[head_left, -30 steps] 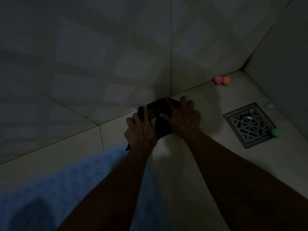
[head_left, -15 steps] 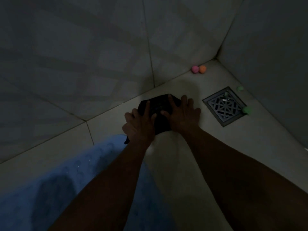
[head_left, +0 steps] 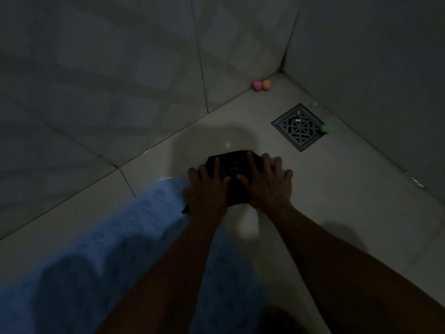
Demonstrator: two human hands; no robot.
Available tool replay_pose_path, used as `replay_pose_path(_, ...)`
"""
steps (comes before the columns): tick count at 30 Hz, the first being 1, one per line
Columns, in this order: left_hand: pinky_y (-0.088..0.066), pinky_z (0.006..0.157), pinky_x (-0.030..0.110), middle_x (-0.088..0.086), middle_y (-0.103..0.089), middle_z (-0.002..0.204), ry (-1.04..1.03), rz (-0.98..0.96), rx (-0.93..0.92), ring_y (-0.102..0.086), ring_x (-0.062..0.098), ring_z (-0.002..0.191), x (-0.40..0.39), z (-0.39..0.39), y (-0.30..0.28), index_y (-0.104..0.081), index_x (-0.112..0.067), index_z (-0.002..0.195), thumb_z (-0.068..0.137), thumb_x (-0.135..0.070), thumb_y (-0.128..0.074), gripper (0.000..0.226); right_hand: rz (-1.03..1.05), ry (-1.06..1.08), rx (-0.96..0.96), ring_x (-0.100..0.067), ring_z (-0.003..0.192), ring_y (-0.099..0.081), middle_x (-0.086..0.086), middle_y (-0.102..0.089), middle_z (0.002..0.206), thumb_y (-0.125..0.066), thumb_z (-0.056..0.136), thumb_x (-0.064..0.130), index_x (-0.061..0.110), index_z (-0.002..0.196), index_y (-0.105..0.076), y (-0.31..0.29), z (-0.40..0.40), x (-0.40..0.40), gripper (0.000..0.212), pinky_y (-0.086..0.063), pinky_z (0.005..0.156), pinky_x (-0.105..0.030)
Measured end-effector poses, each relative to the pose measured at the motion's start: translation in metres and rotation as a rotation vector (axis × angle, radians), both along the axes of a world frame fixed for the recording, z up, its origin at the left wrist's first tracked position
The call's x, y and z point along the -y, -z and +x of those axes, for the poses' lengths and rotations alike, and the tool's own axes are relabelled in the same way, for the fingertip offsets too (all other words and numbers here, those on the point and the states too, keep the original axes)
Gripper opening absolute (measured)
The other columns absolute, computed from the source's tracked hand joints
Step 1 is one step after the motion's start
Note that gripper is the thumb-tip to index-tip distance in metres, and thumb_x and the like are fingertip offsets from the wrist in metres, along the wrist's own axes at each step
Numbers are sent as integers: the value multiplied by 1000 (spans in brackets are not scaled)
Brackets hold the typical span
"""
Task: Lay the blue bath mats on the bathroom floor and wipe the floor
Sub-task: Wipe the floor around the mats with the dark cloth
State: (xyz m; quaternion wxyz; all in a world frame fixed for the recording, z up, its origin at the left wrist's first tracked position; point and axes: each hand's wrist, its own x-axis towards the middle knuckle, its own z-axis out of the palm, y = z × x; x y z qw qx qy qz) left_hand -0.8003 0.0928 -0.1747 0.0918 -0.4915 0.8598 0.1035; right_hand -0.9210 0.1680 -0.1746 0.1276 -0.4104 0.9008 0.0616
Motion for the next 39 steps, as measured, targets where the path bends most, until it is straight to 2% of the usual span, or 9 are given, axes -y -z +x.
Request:
replay_pose_path(7, -45, 89, 51, 16, -39, 140, -45, 40, -51, -35, 36, 129, -8, 8, 2, -12, -25, 158, 103, -58, -21, 65, -249, 167, 118, -32, 118, -39, -14, -42, 137, -24, 100, 63, 20, 159, 0, 7, 25, -7, 76, -34, 93, -45)
replay_pose_path(10, -49, 81, 49, 18, -48, 133, -61, 21, -101, -50, 37, 115, -2, 3, -1, -9, -25, 159, 103, -58, -24, 68, -293, 248, 134, -34, 122, -43, -16, -45, 139, -26, 101, 60, 15, 158, -8, 9, 25, 4, 75, -38, 96, -47)
replay_pose_path(12, -49, 78, 45, 19, -54, 129, -71, 16, -138, -57, 38, 108, 7, 1, -1, -19, -18, 158, 104, -55, -29, 66, -291, 255, 144, -34, 123, -44, -16, -45, 140, -29, 102, 56, 13, 156, -20, 12, 21, 10, 69, -41, 95, -46)
replay_pose_path(17, -44, 83, 43, 13, -52, 127, -76, 56, -225, -52, 35, 113, 37, -11, 2, -36, -24, 146, 104, -50, -28, 50, -359, 166, 82, -34, 110, -51, -15, -53, 123, -38, 104, 47, 11, 133, -51, 16, 4, 30, 48, -46, 80, -43)
replay_pose_path(22, -40, 77, 44, 14, -44, 129, -53, 87, -319, -45, 35, 116, 67, -25, -3, -38, -19, 138, 105, -44, -31, 42, -404, 189, 70, -33, 104, -55, -13, -52, 121, -39, 104, 45, 12, 126, -54, 10, -9, 68, 43, -43, 74, -38)
replay_pose_path(25, -34, 70, 38, 15, -47, 125, -73, 100, -348, -49, 34, 110, 84, -27, -19, -40, -15, 134, 105, -42, -32, 41, -465, 211, 128, -35, 101, -59, -13, -49, 127, -39, 104, 46, 15, 138, -48, -6, -9, 84, 46, -45, 72, -39)
replay_pose_path(32, -42, 72, 37, 15, -51, 121, -72, 151, -357, -61, 36, 95, 93, -16, -125, -42, -20, 138, 106, -45, -27, 43, -473, 197, 139, -37, 86, -62, -16, -50, 118, -43, 103, 43, 26, 146, -46, -119, -3, 72, 47, -50, 68, -41)
replay_pose_path(37, -44, 97, 41, 16, -31, 155, -37, 284, -284, -52, 35, 123, 77, -13, -246, -23, -32, 156, 106, -43, -27, 52, -492, 160, 81, -33, 66, -62, -19, -59, 102, -51, 99, 39, 16, 130, -64, -236, 6, 51, 41, -46, 50, -32)
replay_pose_path(39, -41, 97, 36, 13, -29, 157, -78, 321, -278, -50, 32, 126, 70, -13, -299, -24, -34, 156, 106, -47, -26, 52, -511, 167, 48, -31, 59, -60, -18, -61, 96, -48, 97, 40, 15, 124, -68, -286, 6, 45, 42, -50, 45, -32)
